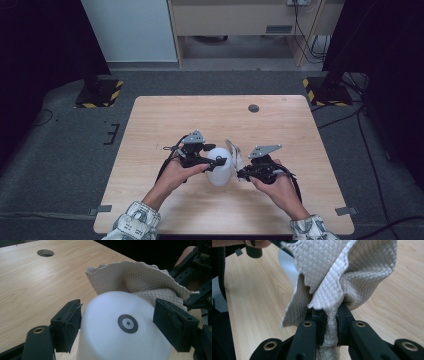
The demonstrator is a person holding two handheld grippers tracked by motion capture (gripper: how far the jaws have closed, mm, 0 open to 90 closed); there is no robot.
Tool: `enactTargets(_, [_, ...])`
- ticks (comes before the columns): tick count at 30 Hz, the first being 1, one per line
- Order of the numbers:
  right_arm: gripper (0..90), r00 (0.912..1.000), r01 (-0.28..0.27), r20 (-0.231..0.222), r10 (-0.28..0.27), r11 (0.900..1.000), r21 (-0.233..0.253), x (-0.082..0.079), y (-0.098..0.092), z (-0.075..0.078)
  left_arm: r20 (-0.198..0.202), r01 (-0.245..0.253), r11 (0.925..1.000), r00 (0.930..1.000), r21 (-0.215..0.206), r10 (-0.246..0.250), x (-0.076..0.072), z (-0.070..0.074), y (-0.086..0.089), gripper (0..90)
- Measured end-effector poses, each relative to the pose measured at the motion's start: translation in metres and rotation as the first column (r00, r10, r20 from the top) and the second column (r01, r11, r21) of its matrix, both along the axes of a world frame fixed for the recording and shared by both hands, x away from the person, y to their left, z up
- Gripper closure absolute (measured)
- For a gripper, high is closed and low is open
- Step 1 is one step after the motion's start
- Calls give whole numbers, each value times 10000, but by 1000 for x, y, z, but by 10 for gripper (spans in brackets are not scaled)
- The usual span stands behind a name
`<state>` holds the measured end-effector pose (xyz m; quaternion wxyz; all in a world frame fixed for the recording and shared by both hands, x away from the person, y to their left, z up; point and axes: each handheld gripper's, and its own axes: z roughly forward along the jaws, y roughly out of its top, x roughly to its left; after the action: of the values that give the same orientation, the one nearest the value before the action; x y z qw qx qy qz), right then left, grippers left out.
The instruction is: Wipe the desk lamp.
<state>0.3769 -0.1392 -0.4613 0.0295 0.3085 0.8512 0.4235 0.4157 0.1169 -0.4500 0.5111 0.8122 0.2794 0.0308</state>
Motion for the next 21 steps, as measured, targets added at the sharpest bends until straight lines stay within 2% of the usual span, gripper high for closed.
enactTargets(2, [808, 9999, -3, -143, 1, 9998, -175, 2, 1, -7, 16, -24, 10000, 10000, 24, 24, 0, 0, 0, 226])
enactTargets(5, [807, 9985, 3, -548, -42, 9975, -703, 7, 5, -24, 15, -27, 10000, 10000, 27, 27, 0, 0, 0, 225])
enactTargets(7, [807, 9979, 34, -646, -85, 9969, -783, 8, 6, -28, 2, -21, 10000, 10000, 6, 21, 0, 0, 0, 226])
enactTargets(10, [807, 9983, -4, -587, -40, 9972, -754, 9, 5, -27, 6, -32, 10000, 10000, 18, 32, 0, 0, -1, 225])
enactTargets(15, [808, 10000, -9, 9, 9, 9999, -133, -1, 1, -2, 2, -18, 10000, 10000, 17, 18, 0, 0, 0, 225])
enactTargets(17, [808, 9999, -129, 83, 129, 9999, -11, -4, 0, 2, -3, -26, 10000, 10000, 10, 26, 0, 0, 0, 225])
enactTargets(21, [807, 9990, -297, -345, 284, 9989, -370, -2, 3, -15, -1, -37, 10000, 10000, 12, 37, 0, 0, -1, 225])
